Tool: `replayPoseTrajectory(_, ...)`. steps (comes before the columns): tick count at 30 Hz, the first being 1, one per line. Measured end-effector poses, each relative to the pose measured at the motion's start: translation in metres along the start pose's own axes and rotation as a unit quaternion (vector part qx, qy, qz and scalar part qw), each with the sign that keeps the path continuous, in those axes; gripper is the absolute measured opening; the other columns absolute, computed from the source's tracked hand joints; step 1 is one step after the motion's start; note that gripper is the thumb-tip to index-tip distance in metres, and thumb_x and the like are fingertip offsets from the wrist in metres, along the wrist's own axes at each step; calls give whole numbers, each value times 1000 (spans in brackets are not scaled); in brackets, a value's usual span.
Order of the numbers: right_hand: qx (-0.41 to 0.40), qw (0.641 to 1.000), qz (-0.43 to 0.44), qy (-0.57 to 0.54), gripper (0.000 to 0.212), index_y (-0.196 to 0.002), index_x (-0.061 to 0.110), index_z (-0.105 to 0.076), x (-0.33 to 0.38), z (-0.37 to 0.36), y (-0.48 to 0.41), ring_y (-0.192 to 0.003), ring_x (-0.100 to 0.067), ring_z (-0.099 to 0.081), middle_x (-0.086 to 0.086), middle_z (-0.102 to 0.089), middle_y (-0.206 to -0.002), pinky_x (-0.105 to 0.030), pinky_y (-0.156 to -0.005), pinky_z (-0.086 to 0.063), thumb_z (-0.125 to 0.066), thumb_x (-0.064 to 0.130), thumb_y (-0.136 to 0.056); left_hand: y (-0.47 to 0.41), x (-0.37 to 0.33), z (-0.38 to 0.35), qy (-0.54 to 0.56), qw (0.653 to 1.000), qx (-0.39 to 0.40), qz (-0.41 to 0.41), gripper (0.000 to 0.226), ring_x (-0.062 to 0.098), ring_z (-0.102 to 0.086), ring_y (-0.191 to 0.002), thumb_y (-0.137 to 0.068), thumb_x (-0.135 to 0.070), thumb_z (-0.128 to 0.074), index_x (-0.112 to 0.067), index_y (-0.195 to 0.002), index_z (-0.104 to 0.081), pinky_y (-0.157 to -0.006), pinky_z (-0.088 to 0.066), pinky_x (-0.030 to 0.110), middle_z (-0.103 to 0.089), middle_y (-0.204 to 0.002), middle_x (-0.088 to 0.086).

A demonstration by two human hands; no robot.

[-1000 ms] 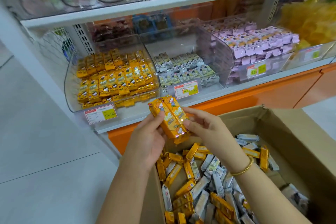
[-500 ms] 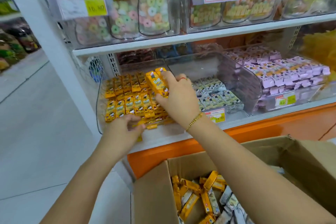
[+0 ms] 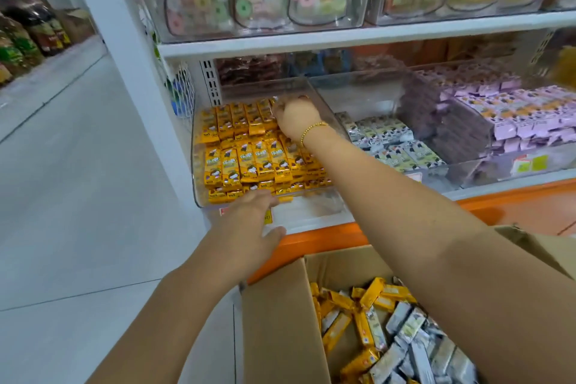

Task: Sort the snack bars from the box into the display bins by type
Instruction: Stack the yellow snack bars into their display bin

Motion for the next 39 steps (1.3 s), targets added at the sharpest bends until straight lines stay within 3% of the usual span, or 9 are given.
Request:
replayPoseTrajectory(3, -33, 997, 49, -50, 31, -115, 6, -62, -6, 20, 32, -108, -28, -58, -13, -65, -113, -33, -89, -44, -47, 27, -97, 6, -11, -6, -17, 999, -38, -14, 47, 12, -32, -136, -94, -31, -55, -26, -139, -43, -109, -28, 28, -34, -149, -5)
replayPoseTrajectory(5, -67, 990, 103, -72, 25, -93, 9, -67, -20, 34, 71, -86, -21, -60, -5, -67, -87, -29, -73, -42, -51, 28, -95, 10, -24, -16, -14, 998, -58, -37, 43, 11, -38, -131, -94, -30, -53, -26, -136, -45, -103, -32, 25, -40, -144, -7)
replayPoseTrajectory(9, -65, 980, 176, -65, 27, -74, 14, -60, -70, 40, 165, -60, -12, -46, 4, -53, -63, -29, -58, -32, -54, 32, -94, 16, -48, -58, -38, 996, 37, -73, 38, 13, -47, -120, -96, -28, -50, -23, -134, -47, -93, -32, 20, -48, -134, -4)
replayPoseTrajectory(15, 164, 985, 54, 2, 23, -87, 14, -64, -177, -47, 247, -71, -21, -58, -1, -61, -75, -34, -62, -48, -50, 31, -95, 15, -49, -159, -96, 970, 218, -43, 33, 20, -55, -112, -94, -27, -53, -18, -125, -57, -88, -43, 28, -58, -124, 5)
replayPoseTrajectory(18, 341, 939, -6, 36, 19, -95, 12, -64, -222, -94, 288, -82, -26, -59, -3, -58, -82, -29, -62, -48, -49, 23, -96, 25, -54, -207, -69, 955, 287, -10, 33, 22, -54, -113, -94, -20, -54, -13, -126, -55, -86, -46, 29, -55, -129, 7)
replayPoseTrajectory(21, 473, 878, -29, 65, 35, -125, 11, -57, -254, -132, 325, -107, -28, -56, -10, -60, -117, -31, -79, -47, -53, 31, -96, 34, -57, -248, -38, 942, 331, 45, 25, 23, -55, -114, -92, -19, -57, -14, -117, -55, -84, -44, 27, -52, -135, 8)
replayPoseTrajectory(30, 440, 893, 32, -89, 102, -152, 21, -9, -214, -214, 379, -141, -26, -26, -7, -20, -156, -39, -108, -35, -75, 42, -78, 71, -55, -288, -273, 913, 304, 7, 36, 28, -50, -119, -91, 2, -40, -8, -125, -51, -91, -44, 38, -52, -129, 12)
replayPoseTrajectory(35, 459, 886, 66, -26, 87, -153, 15, -8, -188, -238, 397, -145, -30, -13, -12, -11, -158, -42, -109, -35, -65, 27, -88, 72, -42, -276, -314, 910, 269, -35, 33, 27, -48, -120, -92, -4, -43, -9, -123, -51, -97, -39, 34, -54, -128, 10)
replayPoseTrajectory(39, 428, 902, 61, 4, 77, -140, 9, -34, -190, -232, 385, -133, -29, -30, -12, -32, -144, -40, -100, -42, -71, 39, -80, 63, -31, -251, -331, 907, 253, -66, 44, 27, -18, -143, -94, -18, -47, -9, -137, -42, -117, -19, 36, -36, -147, 11)
Point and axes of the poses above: each hand's wrist, its own y-axis away from the middle knuckle, its own z-axis out of the back of the hand, x = y × z, the point moved 1 cm from there along -y, towards the middle knuckle
